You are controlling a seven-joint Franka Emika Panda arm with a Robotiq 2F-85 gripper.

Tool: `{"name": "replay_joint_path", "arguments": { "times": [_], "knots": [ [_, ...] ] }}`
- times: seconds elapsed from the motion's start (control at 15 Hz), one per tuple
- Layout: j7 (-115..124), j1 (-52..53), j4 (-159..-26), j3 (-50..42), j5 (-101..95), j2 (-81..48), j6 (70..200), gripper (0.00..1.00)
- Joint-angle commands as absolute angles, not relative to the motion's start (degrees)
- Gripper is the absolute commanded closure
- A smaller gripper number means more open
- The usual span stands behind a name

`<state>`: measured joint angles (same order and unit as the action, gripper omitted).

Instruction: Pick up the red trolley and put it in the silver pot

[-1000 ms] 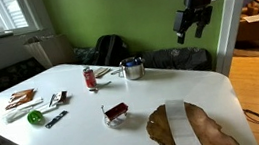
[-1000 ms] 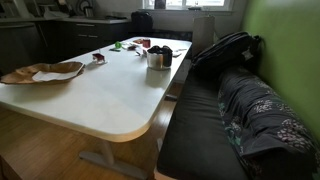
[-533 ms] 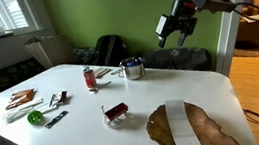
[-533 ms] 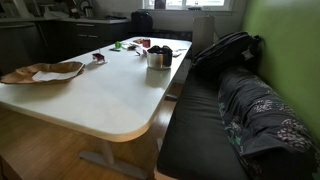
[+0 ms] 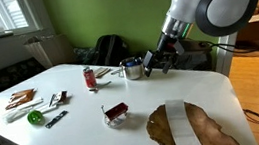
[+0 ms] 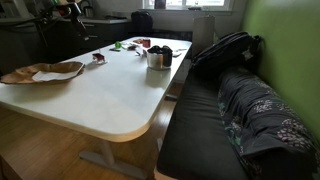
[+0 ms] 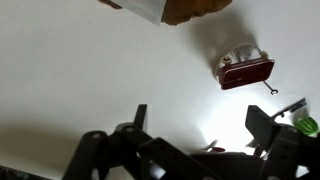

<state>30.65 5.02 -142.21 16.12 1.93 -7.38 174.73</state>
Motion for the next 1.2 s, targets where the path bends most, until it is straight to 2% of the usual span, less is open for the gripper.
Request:
{"name": "replay_joint_path", "arguments": {
  "times": [0.0,0.13,0.4,0.53,0.67,0.8,0.87,1.13],
  "knots": [
    [30.65,4.99,-141.95,16.12,1.88,-7.39,174.73,0.00],
    [30.65,4.99,-141.69,16.13,1.87,-7.25,174.73,0.00],
    [44.68,13.53,-137.15,2.13,-14.06,-15.10,181.84,0.00],
    [48.71,20.87,-132.65,-6.05,-18.43,-20.71,181.97,0.00],
    [51.20,27.21,-129.11,-10.54,-19.24,-25.80,181.17,0.00],
    [51.74,31.34,-127.15,-11.82,-18.43,-29.24,180.12,0.00],
    [49.29,27.09,-130.46,-9.47,-17.66,-24.81,180.38,0.00],
    [50.87,31.08,-127.31,-10.75,-17.65,-29.36,180.38,0.00]
  ]
}}
